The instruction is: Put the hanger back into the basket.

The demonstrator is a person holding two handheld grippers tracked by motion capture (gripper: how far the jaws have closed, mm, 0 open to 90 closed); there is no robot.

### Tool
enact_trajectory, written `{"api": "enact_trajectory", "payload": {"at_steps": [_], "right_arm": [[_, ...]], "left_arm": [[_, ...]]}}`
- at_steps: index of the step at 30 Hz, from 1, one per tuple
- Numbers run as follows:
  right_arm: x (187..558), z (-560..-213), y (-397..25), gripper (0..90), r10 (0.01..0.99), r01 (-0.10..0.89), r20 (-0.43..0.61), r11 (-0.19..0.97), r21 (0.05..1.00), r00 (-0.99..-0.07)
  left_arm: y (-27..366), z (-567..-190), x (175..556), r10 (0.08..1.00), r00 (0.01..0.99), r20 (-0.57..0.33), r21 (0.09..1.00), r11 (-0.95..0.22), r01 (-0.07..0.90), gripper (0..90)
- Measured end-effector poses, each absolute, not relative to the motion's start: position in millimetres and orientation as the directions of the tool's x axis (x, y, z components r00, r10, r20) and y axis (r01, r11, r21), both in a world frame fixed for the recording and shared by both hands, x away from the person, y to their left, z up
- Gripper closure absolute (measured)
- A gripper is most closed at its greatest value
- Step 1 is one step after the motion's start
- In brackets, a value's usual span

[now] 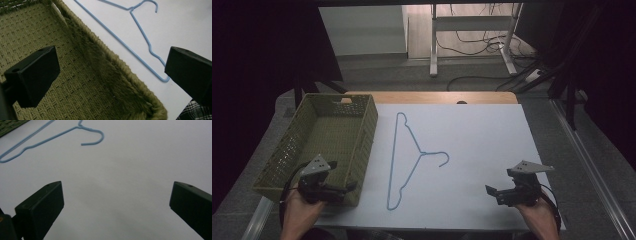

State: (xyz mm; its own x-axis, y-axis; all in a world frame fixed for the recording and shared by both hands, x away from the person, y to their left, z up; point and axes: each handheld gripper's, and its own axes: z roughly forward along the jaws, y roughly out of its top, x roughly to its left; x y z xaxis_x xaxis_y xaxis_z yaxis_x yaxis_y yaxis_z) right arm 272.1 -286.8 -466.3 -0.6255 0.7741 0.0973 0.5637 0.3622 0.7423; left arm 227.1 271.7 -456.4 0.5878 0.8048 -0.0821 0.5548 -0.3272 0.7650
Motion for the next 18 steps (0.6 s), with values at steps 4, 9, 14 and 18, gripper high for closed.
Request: {"api": "enact_trajectory", "payload": {"at_steps": [4, 9, 14, 18], "right_arm": [[272.8, -467.0, -287.9, 0.0, 0.786, 0.577, 0.103, 0.352, 0.737, -0.610], [272.5, -467.3, -285.6, 0.0, 0.782, 0.579, 0.092, 0.371, 0.727, -0.617], [272.8, -468.1, -284.4, 0.0, 0.781, 0.574, 0.086, 0.375, 0.727, -0.619], [273.1, -468.9, -282.2, 0.0, 0.779, 0.576, 0.078, 0.388, 0.719, -0.622]], "left_arm": [[272.9, -457.0, 226.7, 0.804, 0.589, -0.087, 0.768, -0.322, 0.553, 0.1], [274.9, -455.3, 226.4, 0.817, 0.571, -0.082, 0.763, -0.316, 0.563, 2.1], [277.9, -454.3, 226.4, 0.815, 0.568, -0.111, 0.770, -0.290, 0.568, 2.3], [277.4, -454.7, 226.7, 0.812, 0.573, -0.113, 0.769, -0.294, 0.568, 1.9]]}}
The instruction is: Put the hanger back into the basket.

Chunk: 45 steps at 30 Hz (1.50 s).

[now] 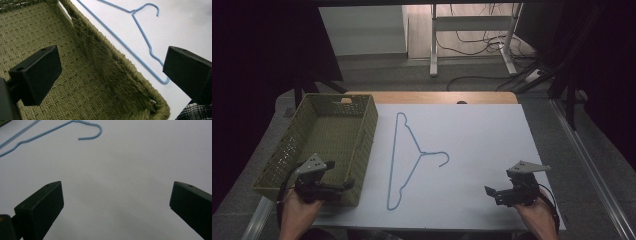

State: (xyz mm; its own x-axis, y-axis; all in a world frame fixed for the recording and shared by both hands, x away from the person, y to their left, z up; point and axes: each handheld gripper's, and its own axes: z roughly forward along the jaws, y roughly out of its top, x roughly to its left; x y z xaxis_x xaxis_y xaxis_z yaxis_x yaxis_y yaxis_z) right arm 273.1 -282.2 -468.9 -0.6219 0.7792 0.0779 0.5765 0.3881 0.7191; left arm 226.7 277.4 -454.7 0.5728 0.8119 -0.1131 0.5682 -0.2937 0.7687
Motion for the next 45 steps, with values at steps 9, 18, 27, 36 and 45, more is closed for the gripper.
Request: {"api": "enact_trajectory", "payload": {"at_steps": [9, 18, 27, 36, 45], "right_arm": [[272, -463, -276, 0.0, 0.781, 0.554, 0.051, 0.394, 0.733, -0.623], [278, -453, -265, 0.0, 0.763, 0.526, 0.038, 0.409, 0.746, -0.646], [287, -444, -255, 0.0, 0.741, 0.514, 0.054, 0.410, 0.753, -0.669], [298, -439, -246, 0.0, 0.724, 0.510, 0.068, 0.412, 0.755, -0.686], [312, -439, -234, 0.0, 0.713, 0.502, 0.059, 0.430, 0.750, -0.699]], "left_arm": [[274, -451, 226, 0.802, 0.587, -0.114, 0.783, -0.292, 0.550, 0.6], [257, -435, 228, 0.782, 0.613, -0.111, 0.795, -0.301, 0.527, 0.8], [229, -431, 236, 0.738, 0.664, -0.118, 0.774, -0.350, 0.527, 0.9], [196, -422, 245, 0.660, 0.734, -0.162, 0.793, -0.355, 0.495, 0.9], [156, -423, 262, 0.592, 0.791, -0.153, 0.791, -0.407, 0.457, 0.8]]}}
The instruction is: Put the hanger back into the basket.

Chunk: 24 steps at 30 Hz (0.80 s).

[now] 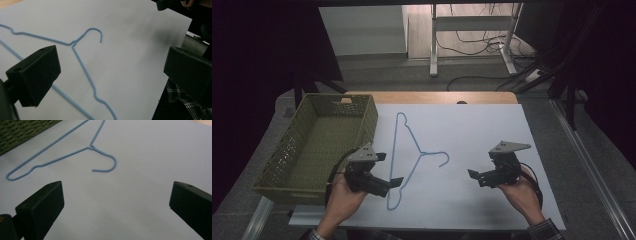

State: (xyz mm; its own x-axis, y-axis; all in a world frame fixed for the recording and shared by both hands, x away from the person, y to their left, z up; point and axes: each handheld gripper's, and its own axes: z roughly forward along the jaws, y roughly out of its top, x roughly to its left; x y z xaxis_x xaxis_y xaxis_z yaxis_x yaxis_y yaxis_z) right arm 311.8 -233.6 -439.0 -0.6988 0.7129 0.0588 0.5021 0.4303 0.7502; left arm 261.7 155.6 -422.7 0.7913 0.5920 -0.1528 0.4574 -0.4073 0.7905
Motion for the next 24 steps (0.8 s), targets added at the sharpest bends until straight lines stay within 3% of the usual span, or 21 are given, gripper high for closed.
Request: {"api": "enact_trajectory", "payload": {"at_steps": [19, 24], "right_arm": [[352, -443, -176, 0.2, 0.704, 0.515, 0.014, 0.506, 0.693, -0.710], [366, -447, -162, 7.2, 0.709, 0.524, 0.021, 0.501, 0.689, -0.705]], "left_arm": [[119, -458, 311, 0.613, 0.774, -0.155, 0.748, -0.439, 0.498, 1.4], [115, -471, 314, 0.619, 0.772, -0.143, 0.738, -0.453, 0.500, 1.4]]}}
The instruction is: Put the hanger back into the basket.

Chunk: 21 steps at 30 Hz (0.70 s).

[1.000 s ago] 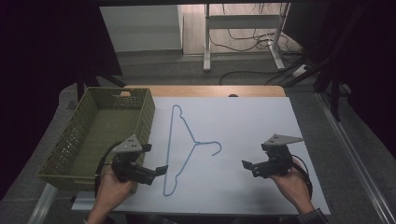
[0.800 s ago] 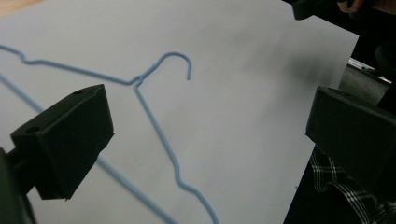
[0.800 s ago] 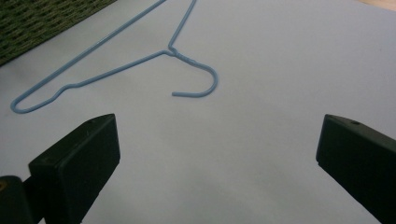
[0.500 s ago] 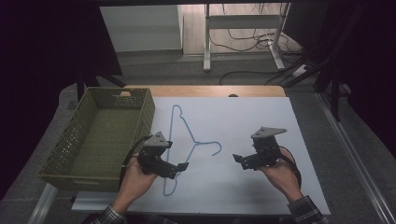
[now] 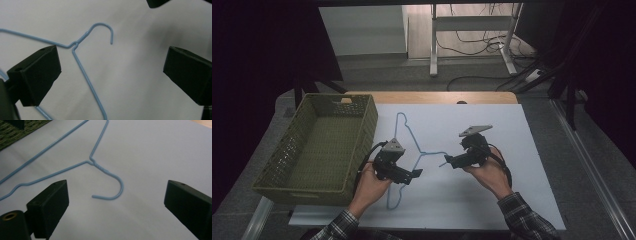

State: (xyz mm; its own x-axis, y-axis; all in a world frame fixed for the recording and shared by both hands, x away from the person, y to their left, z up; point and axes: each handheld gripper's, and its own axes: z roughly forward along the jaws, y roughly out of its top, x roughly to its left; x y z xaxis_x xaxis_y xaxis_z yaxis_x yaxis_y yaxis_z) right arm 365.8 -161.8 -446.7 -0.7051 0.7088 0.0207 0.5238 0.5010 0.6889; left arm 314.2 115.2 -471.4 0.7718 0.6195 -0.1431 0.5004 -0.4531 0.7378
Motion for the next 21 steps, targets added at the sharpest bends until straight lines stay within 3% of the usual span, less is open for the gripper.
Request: {"api": "enact_trajectory", "payload": {"at_steps": [7, 19, 21], "right_arm": [[382, -455, -151, 15.1, 0.714, 0.529, 0.015, 0.505, 0.682, -0.700], [400, -485, -144, 64.0, 0.688, 0.544, 0.016, 0.560, 0.625, -0.726], [401, -489, -145, 67.7, 0.683, 0.545, 0.017, 0.568, 0.617, -0.731]], "left_arm": [[113, -483, 316, 0.621, 0.772, -0.138, 0.724, -0.468, 0.507, 1.6], [113, -496, 319, 0.640, 0.757, -0.131, 0.698, -0.482, 0.529, 2.9], [114, -497, 320, 0.642, 0.755, -0.133, 0.688, -0.488, 0.536, 3.3]]}}
